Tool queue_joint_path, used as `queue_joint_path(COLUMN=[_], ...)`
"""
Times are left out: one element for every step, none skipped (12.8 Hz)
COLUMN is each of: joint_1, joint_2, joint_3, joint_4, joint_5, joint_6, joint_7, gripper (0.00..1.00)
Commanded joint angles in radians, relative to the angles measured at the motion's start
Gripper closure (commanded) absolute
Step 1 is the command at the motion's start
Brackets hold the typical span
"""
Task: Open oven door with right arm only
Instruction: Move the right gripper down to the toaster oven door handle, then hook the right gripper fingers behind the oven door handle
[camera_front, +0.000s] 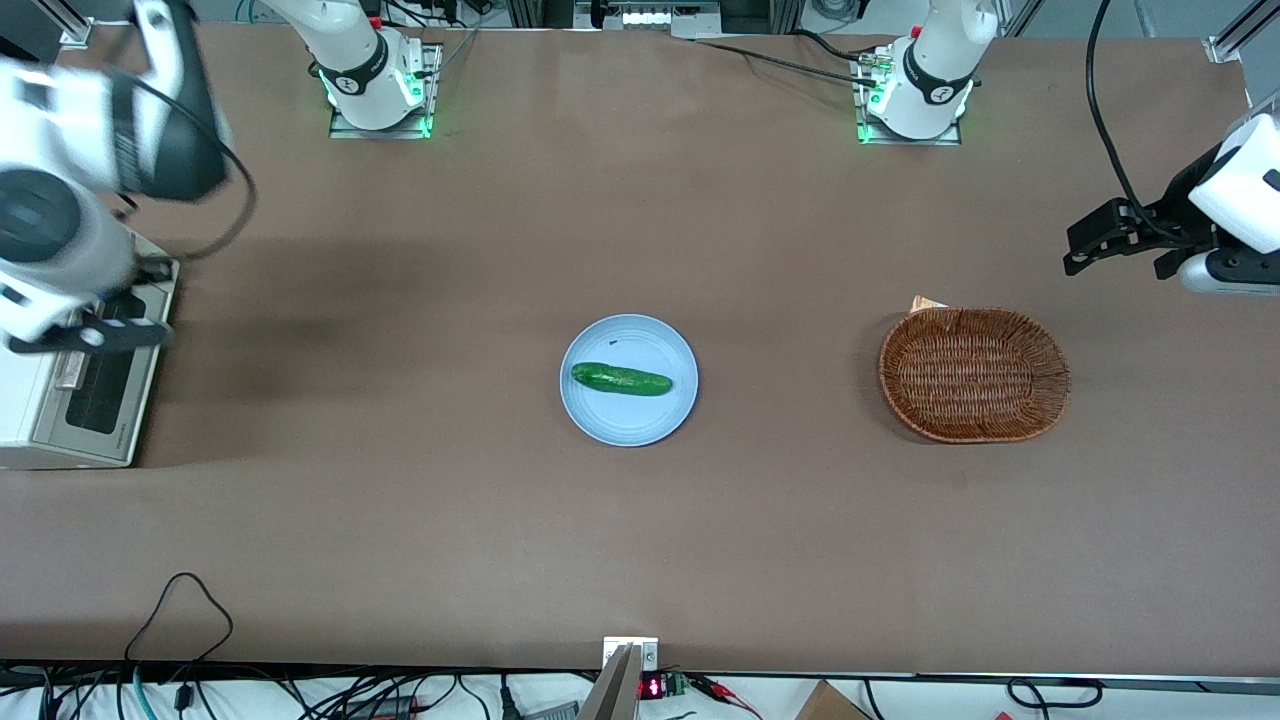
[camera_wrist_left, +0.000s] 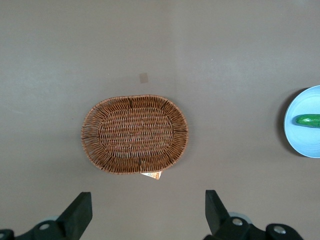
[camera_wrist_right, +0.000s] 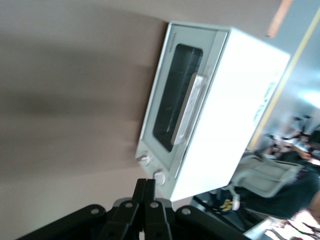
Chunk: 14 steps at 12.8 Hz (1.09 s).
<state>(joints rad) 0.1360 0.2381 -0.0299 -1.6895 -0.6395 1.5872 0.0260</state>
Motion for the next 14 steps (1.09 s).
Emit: queue_joint_path(joint_1=[-0.015, -0.027, -0.051, -0.061, -0.059, -0.058, -0.058, -0.059, -0.061, -0.059, -0.059, -0.059, -0.062, -0.070], joint_2=[0.041, 0.050, 0.065, 0.084, 0.105, 0.127, 0.148, 0.161, 0.170, 0.185, 0.193, 0.193, 0.193, 0.193], joint_3=[-0.008, -0.015, -0.015, -0.015, -0.015, -0.015, -0.015, -0.015, -0.015, -0.015, -0.015, -0.015, -0.015, -0.015], joint_4=[-0.022, -0.038, -0.048, -0.065, -0.088, -0.104, -0.126, -0.159, -0.186, -0.194, -0.196, -0.203, -0.206, -0.209], joint_5=[-0.130, -0.161, -0.184, -0.218, -0.267, -0.322, -0.386, -0.458, -0.526, -0.554, -0.562, -0.563, -0.566, -0.589], joint_6=[0.078, 0.121, 0.160, 0.186, 0.203, 0.204, 0.204, 0.204, 0.206, 0.206, 0.206, 0.206, 0.206, 0.206], joint_7=[0.026, 0.031, 0.075, 0.151, 0.229, 0.308, 0.387, 0.444, 0.510, 0.570, 0.606, 0.615, 0.617, 0.618], gripper=[0.96, 0.96, 0.96, 0.96, 0.96, 0.96, 0.95, 0.94, 0.94, 0.94, 0.94, 0.94, 0.94, 0.95])
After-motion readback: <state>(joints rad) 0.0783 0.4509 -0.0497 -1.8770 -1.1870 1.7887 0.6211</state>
